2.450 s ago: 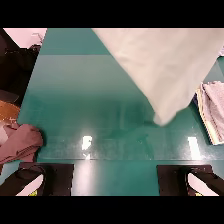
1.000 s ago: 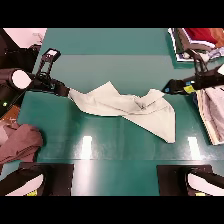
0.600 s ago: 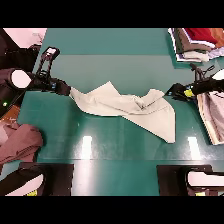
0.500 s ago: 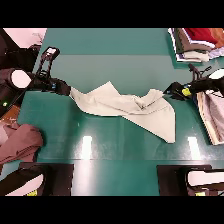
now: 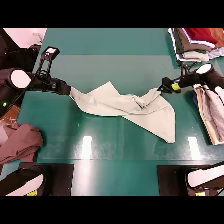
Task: Fold the shirts.
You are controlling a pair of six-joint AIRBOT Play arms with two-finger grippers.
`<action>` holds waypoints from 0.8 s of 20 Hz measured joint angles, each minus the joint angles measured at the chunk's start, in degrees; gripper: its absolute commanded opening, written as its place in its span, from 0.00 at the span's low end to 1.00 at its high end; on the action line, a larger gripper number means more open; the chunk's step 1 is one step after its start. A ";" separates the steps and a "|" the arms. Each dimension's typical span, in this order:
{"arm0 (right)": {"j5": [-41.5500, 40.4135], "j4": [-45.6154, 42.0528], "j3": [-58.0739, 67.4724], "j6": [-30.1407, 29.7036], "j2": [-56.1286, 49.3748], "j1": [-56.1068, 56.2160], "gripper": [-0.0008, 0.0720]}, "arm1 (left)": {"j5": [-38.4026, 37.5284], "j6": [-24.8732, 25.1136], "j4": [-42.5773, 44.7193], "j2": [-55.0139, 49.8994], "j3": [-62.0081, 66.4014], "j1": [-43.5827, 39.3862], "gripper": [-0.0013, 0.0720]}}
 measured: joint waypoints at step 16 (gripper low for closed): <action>3.08 0.07 30.45 -0.48 32.59 -11.34 0.03 | 0.37 -6.75 12.22 15.76 34.21 0.07 0.05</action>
